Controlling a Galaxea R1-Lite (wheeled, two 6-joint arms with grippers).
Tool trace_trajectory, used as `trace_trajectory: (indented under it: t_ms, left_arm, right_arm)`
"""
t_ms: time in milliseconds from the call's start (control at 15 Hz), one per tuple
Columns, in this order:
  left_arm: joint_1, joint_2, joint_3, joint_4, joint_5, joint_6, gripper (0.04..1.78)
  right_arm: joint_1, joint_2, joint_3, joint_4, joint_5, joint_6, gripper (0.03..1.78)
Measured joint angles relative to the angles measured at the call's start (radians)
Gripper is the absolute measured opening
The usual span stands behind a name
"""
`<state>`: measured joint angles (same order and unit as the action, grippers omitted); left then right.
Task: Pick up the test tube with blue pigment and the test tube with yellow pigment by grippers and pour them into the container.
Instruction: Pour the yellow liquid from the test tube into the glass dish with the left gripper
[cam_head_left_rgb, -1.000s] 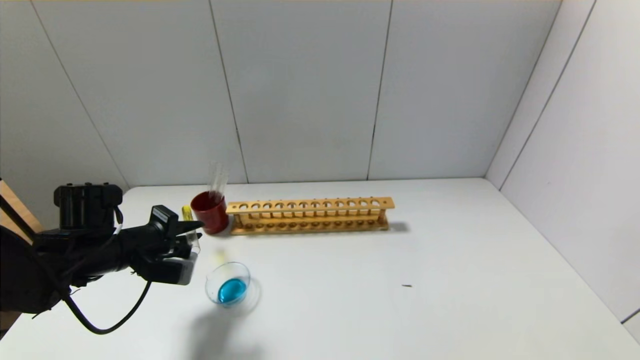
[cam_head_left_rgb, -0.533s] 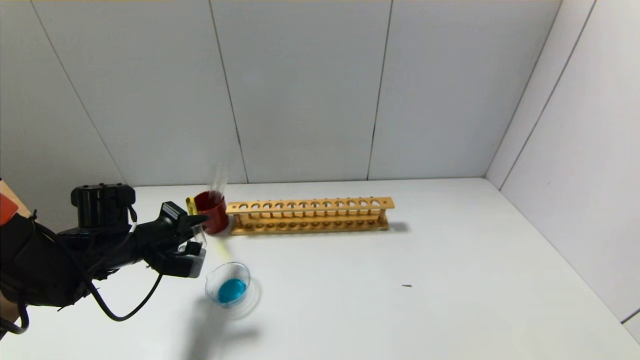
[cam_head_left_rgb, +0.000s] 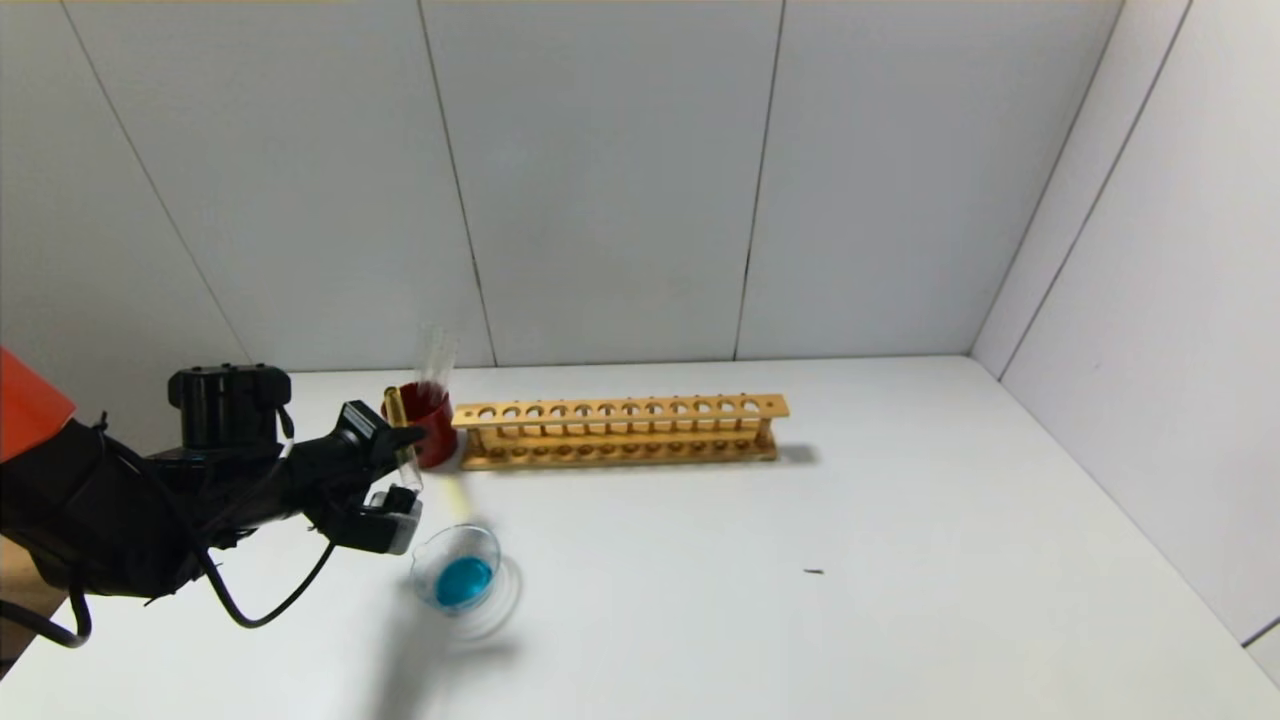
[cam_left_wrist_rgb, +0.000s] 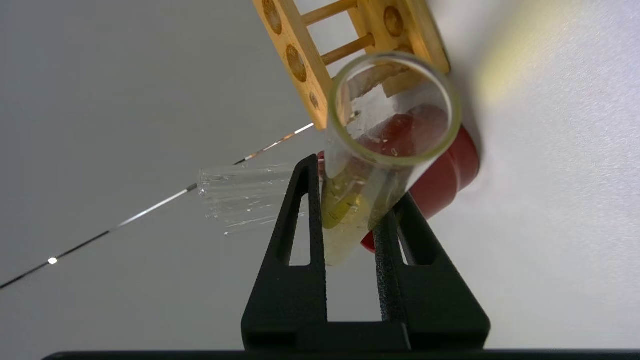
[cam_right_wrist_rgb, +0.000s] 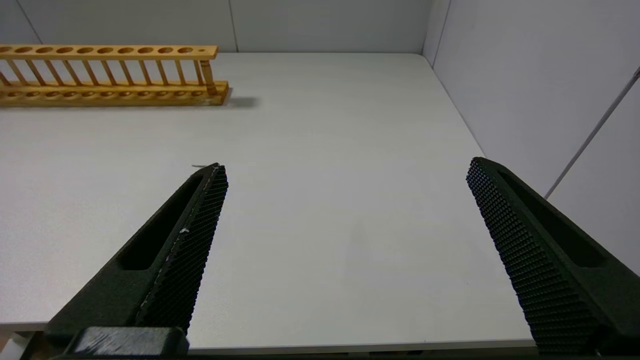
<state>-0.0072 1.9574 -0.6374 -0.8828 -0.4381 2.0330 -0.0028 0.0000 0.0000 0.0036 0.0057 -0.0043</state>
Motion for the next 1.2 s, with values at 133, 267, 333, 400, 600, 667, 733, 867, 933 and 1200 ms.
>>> trace_trajectory:
  t_ms: [133, 267, 333, 400, 600, 667, 733, 867, 933, 1200]
  left_arm:
    - [-0.005, 0.012, -0.012, -0.001, 0.005, 0.034, 0.32]
    - [-0.009, 0.018, -0.019, -0.002, 0.02, 0.044, 0.32]
    - [-0.01, 0.019, -0.024, -0.009, 0.025, 0.065, 0.32]
    - [-0.009, 0.021, -0.029, -0.03, 0.029, 0.089, 0.32]
    - [-0.015, 0.022, -0.03, -0.051, 0.034, 0.105, 0.32]
    - [-0.017, 0.022, -0.03, -0.052, 0.034, 0.111, 0.32]
    - [-0.019, 0.021, -0.03, -0.052, 0.034, 0.122, 0.32]
    - [-0.026, 0.016, -0.026, -0.053, 0.034, 0.129, 0.32]
    - [-0.029, 0.014, -0.026, -0.055, 0.034, 0.132, 0.32]
    - [-0.033, 0.003, -0.024, -0.055, 0.032, 0.161, 0.32]
  right_arm:
    - [0.0, 0.0, 0.0, 0.0, 0.0, 0.0, 1.75]
    - [0.0, 0.0, 0.0, 0.0, -0.001, 0.0, 1.75]
    - [0.0, 0.0, 0.0, 0.0, -0.001, 0.0, 1.75]
    - [0.0, 0.0, 0.0, 0.0, 0.0, 0.0, 1.75]
    - [-0.001, 0.0, 0.0, 0.0, 0.0, 0.0, 1.75]
    - [0.0, 0.0, 0.0, 0.0, -0.001, 0.0, 1.75]
    - [0.0, 0.0, 0.0, 0.0, 0.0, 0.0, 1.75]
    - [0.0, 0.0, 0.0, 0.0, 0.0, 0.0, 1.75]
    - [0.0, 0.0, 0.0, 0.0, 0.0, 0.0, 1.75]
    - [0.0, 0.0, 0.0, 0.0, -0.001, 0.0, 1.75]
